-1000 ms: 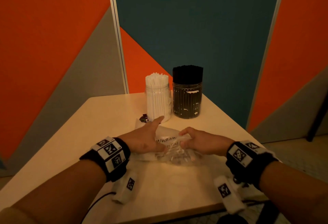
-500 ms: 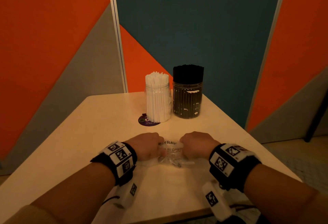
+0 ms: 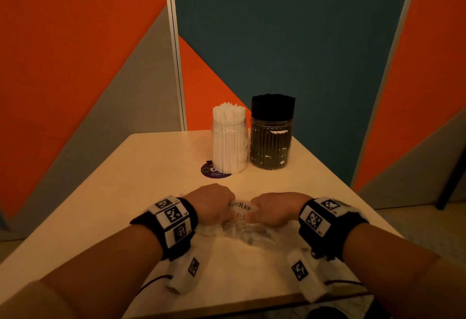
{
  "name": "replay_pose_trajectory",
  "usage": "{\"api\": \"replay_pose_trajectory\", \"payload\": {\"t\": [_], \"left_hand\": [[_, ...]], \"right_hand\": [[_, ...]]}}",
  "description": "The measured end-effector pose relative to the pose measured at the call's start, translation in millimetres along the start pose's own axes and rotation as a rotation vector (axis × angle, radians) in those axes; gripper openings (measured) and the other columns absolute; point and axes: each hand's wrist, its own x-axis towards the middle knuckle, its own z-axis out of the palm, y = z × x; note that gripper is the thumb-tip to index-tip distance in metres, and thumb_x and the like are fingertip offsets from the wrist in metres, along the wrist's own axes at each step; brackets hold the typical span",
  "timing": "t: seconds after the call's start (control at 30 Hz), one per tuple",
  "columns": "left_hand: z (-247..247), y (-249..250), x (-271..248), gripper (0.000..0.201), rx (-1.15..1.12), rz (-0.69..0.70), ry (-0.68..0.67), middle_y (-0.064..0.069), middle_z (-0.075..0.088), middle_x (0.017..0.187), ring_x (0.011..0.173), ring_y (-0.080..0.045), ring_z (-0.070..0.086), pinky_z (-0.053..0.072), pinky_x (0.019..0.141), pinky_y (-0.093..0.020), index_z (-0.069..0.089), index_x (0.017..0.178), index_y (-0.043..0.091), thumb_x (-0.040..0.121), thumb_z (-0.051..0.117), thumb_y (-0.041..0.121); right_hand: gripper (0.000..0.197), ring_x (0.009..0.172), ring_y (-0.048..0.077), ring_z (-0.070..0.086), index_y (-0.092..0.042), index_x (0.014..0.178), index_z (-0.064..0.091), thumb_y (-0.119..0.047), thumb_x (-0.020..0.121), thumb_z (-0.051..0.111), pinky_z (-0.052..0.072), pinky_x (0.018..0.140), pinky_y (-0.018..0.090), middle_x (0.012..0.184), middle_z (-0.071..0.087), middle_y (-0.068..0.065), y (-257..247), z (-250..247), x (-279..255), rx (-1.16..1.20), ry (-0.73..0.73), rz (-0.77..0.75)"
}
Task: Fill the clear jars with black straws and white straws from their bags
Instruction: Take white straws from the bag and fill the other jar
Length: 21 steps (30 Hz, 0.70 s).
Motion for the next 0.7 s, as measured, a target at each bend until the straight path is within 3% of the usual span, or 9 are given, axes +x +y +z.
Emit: {"api": "replay_pose_trajectory", "payload": {"t": [0.13, 0.23, 0.3, 0.37, 0.47, 0.53, 0.6, 0.67, 0.7], "left_hand": [[-10.9, -7.5, -16.5, 0.022, -0.061, 0.097, 0.024, 0.007, 0.045, 0.089, 0.082, -0.015, 0.048, 0.040, 0.071, -0.033, 0.060, 0.094, 0.022, 0.092, 0.058, 0.045], [-15.2, -14.8, -23.9, 0.021, -0.073, 0.145, 0.064, 0.003, 0.045, 0.095, 0.086, -0.017, 0.050, 0.044, 0.080, -0.038, 0.053, 0.086, 0.025, 0.092, 0.061, 0.045], [-8.2, -17.9, -25.3, 0.026, -0.098, 0.107, 0.072, 0.001, 0.049, 0.101, 0.091, -0.019, 0.052, 0.045, 0.084, -0.041, 0.054, 0.086, 0.024, 0.090, 0.062, 0.048], [4.5, -20.1, -25.9, 0.029, -0.133, 0.049, 0.029, 0.003, 0.052, 0.108, 0.097, -0.019, 0.053, 0.046, 0.086, -0.041, 0.056, 0.097, 0.025, 0.088, 0.061, 0.053], [15.1, -21.0, -25.7, 0.054, -0.296, -0.013, -0.051, 0.001, 0.060, 0.125, 0.105, -0.017, 0.058, 0.047, 0.093, -0.037, 0.038, 0.134, 0.029, 0.090, 0.062, 0.048], [11.9, -18.3, -25.2, 0.080, -0.341, -0.061, -0.082, -0.001, 0.058, 0.133, 0.112, -0.018, 0.058, 0.046, 0.099, -0.038, 0.018, 0.149, 0.031, 0.088, 0.067, 0.047], [7.4, -16.6, -23.1, 0.073, -0.238, -0.080, -0.102, -0.002, 0.058, 0.131, 0.110, -0.019, 0.057, 0.047, 0.097, -0.037, 0.030, 0.147, 0.024, 0.088, 0.066, 0.048], [1.9, -15.6, -22.6, 0.052, -0.111, -0.104, -0.043, -0.002, 0.061, 0.115, 0.100, -0.021, 0.057, 0.050, 0.087, -0.038, 0.055, 0.125, 0.022, 0.084, 0.066, 0.051], [-1.9, -14.4, -24.6, 0.048, -0.069, -0.126, 0.041, -0.002, 0.058, 0.109, 0.097, -0.023, 0.056, 0.051, 0.083, -0.039, 0.058, 0.116, 0.022, 0.080, 0.067, 0.052]], "right_hand": [[0.037, 0.097, 0.021, 0.065, -0.023, 0.129, 0.062, -0.040, 0.097, 0.061, 0.056, 0.082, 0.035, 0.111, 0.068, 0.003, -3.4, -8.7, -10.1, 0.303, -0.039, 0.004], [0.036, 0.111, 0.029, 0.066, -0.021, 0.130, 0.062, -0.030, 0.096, 0.064, 0.056, 0.095, 0.042, 0.118, 0.070, 0.009, -10.0, -8.0, -13.2, 0.430, -0.053, -0.004], [0.035, 0.097, 0.022, 0.069, -0.020, 0.128, 0.064, -0.025, 0.093, 0.065, 0.059, 0.080, 0.031, 0.109, 0.071, 0.004, -14.8, -2.8, -9.8, 0.339, -0.038, -0.007], [0.039, 0.085, 0.015, 0.065, -0.018, 0.128, 0.063, -0.023, 0.090, 0.068, 0.054, 0.066, 0.021, 0.103, 0.070, 0.001, -21.7, 4.4, -6.7, 0.184, -0.008, 0.009], [0.062, 0.108, 0.021, 0.062, -0.014, 0.136, 0.049, -0.026, 0.082, 0.078, 0.054, 0.090, 0.033, 0.124, 0.064, 0.006, -25.4, 10.4, 3.4, 0.119, 0.048, 0.085], [0.072, 0.113, 0.024, 0.060, -0.013, 0.136, 0.042, -0.029, 0.079, 0.082, 0.053, 0.095, 0.037, 0.129, 0.061, 0.007, -28.8, 8.1, 6.4, 0.093, 0.060, 0.105], [0.059, 0.105, 0.022, 0.061, -0.011, 0.129, 0.054, -0.032, 0.081, 0.080, 0.051, 0.092, 0.036, 0.123, 0.065, 0.006, -34.0, 5.5, 8.3, -0.040, 0.069, 0.084], [0.035, 0.094, 0.022, 0.056, -0.016, 0.114, 0.062, -0.035, 0.086, 0.071, 0.043, 0.088, 0.038, 0.107, 0.065, 0.002, -40.1, 4.8, 7.7, -0.161, 0.160, 0.073], [0.027, 0.091, 0.022, 0.054, -0.019, 0.106, 0.061, -0.037, 0.088, 0.066, 0.040, 0.084, 0.037, 0.104, 0.064, 0.002, -41.0, 4.2, 6.7, -0.160, 0.233, 0.066]]}}
